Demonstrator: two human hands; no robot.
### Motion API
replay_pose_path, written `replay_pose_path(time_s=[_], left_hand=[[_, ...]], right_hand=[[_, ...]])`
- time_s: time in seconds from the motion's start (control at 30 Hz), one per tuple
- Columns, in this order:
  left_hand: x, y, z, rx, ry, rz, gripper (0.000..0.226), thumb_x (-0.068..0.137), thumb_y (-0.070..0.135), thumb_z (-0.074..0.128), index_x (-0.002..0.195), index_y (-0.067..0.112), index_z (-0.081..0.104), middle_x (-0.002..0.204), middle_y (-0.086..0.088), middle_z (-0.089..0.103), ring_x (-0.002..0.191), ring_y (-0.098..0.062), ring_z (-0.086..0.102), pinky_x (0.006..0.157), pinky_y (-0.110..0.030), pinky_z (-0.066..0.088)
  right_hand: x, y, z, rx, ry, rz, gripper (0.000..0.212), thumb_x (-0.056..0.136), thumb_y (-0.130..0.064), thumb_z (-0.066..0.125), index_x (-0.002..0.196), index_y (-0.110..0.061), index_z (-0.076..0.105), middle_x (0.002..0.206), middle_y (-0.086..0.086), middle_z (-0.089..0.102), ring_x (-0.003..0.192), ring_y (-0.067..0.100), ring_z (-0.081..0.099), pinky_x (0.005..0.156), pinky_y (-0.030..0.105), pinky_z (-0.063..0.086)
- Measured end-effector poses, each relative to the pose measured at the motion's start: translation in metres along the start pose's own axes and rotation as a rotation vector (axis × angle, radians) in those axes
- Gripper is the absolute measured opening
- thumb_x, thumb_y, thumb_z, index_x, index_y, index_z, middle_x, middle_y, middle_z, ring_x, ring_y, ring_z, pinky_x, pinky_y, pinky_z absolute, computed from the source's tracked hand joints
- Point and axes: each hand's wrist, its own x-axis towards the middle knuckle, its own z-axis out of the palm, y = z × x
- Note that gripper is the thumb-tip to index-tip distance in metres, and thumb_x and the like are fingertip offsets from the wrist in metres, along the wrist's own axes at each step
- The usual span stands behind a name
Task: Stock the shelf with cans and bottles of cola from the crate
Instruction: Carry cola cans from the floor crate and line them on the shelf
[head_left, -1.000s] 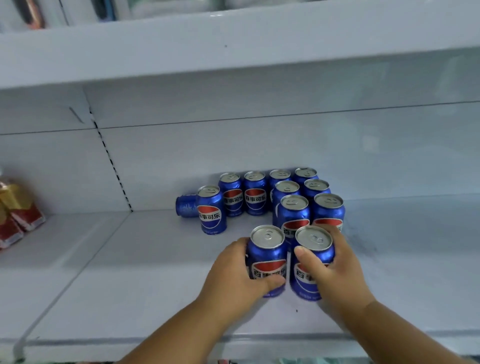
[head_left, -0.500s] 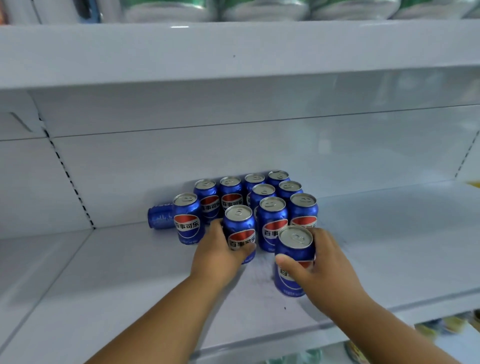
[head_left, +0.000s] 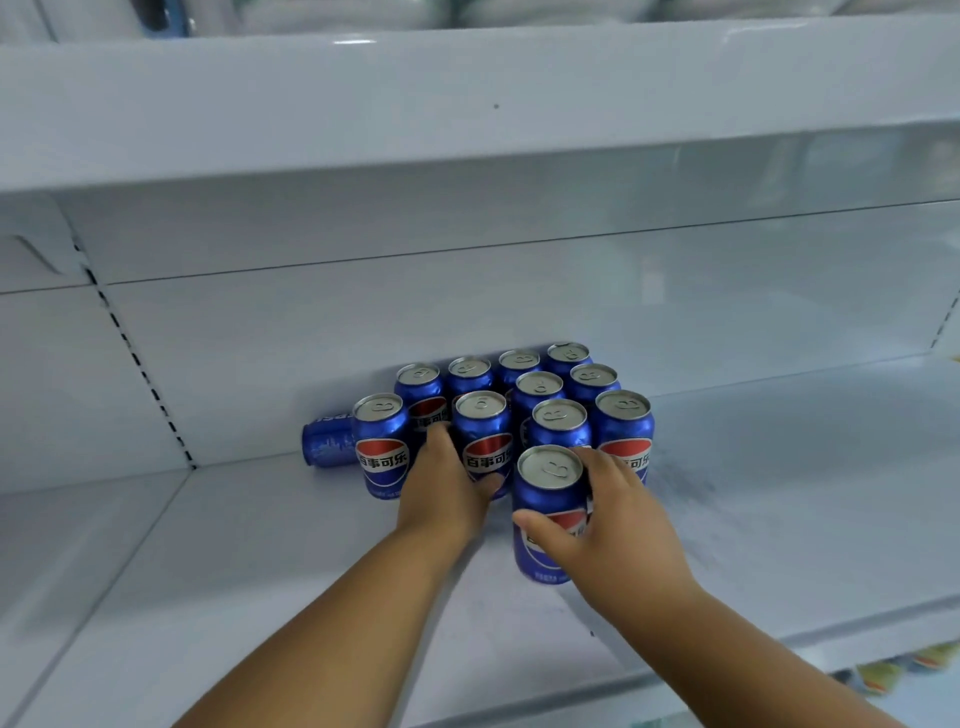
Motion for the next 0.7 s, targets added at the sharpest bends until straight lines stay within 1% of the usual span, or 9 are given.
replay_pose_path(time_s=[0.1,0.17,0.27,0.37,0.53,0.63,0.7], left_hand=[[0.009,-0.002,0.005,0.003,-0.001,0.030,0.066,0.072,0.026,0.085,0.122,0.020,0.043,0.124,0.000,0.064,0.112,-0.024,0.063,0.088,-0.038,0.052],[0.016,-0.003,0.007,0.009,0.003,0.036,0.066,0.072,0.026,0.086,0.123,0.018,0.045,0.123,-0.002,0.065,0.112,-0.024,0.063,0.087,-0.036,0.051],[0.023,-0.005,0.010,-0.007,0.010,0.022,0.068,0.070,0.028,0.087,0.125,0.019,0.047,0.123,-0.001,0.065,0.113,-0.025,0.063,0.091,-0.040,0.051],[0.027,-0.006,0.013,-0.009,0.018,0.018,0.068,0.071,0.031,0.087,0.125,0.020,0.047,0.124,0.000,0.066,0.113,-0.024,0.063,0.091,-0.041,0.051],[0.030,-0.009,0.017,-0.009,0.002,0.004,0.071,0.072,0.034,0.086,0.129,0.021,0.044,0.127,0.000,0.063,0.116,-0.023,0.061,0.094,-0.040,0.051],[0.028,-0.009,0.017,-0.008,0.004,0.015,0.072,0.072,0.037,0.086,0.128,0.025,0.042,0.129,0.001,0.061,0.117,-0.022,0.060,0.095,-0.040,0.051],[0.026,-0.010,0.016,-0.020,-0.002,0.031,0.075,0.072,0.036,0.085,0.131,0.024,0.041,0.131,0.000,0.059,0.120,-0.022,0.059,0.096,-0.039,0.051]], right_hand=[[0.003,0.001,0.003,-0.035,-0.022,0.001,0.078,0.073,-0.062,0.075,0.138,-0.031,0.046,0.129,-0.013,0.053,0.111,0.002,0.050,0.090,0.015,0.039],[0.002,0.001,0.003,-0.043,-0.023,0.006,0.079,0.073,-0.064,0.074,0.138,-0.030,0.045,0.130,-0.014,0.052,0.115,0.004,0.051,0.091,0.015,0.039],[0.004,0.001,0.003,-0.045,-0.026,0.008,0.078,0.072,-0.064,0.074,0.136,-0.030,0.045,0.126,-0.015,0.051,0.111,0.003,0.050,0.089,0.015,0.038],[0.006,0.000,0.002,-0.042,-0.047,0.017,0.078,0.071,-0.064,0.075,0.135,-0.031,0.044,0.126,-0.015,0.050,0.105,-0.001,0.045,0.087,0.014,0.038],[0.006,-0.001,0.002,-0.033,-0.067,0.023,0.080,0.072,-0.065,0.074,0.138,-0.032,0.042,0.133,-0.014,0.052,0.113,0.003,0.051,0.090,0.015,0.040],[0.008,-0.001,0.003,-0.026,-0.069,0.014,0.079,0.071,-0.065,0.075,0.136,-0.032,0.043,0.131,-0.015,0.052,0.107,-0.001,0.047,0.088,0.014,0.039],[0.009,-0.001,0.003,-0.024,-0.073,0.006,0.077,0.072,-0.063,0.075,0.135,-0.032,0.044,0.124,-0.018,0.049,0.105,-0.001,0.045,0.086,0.014,0.039]])
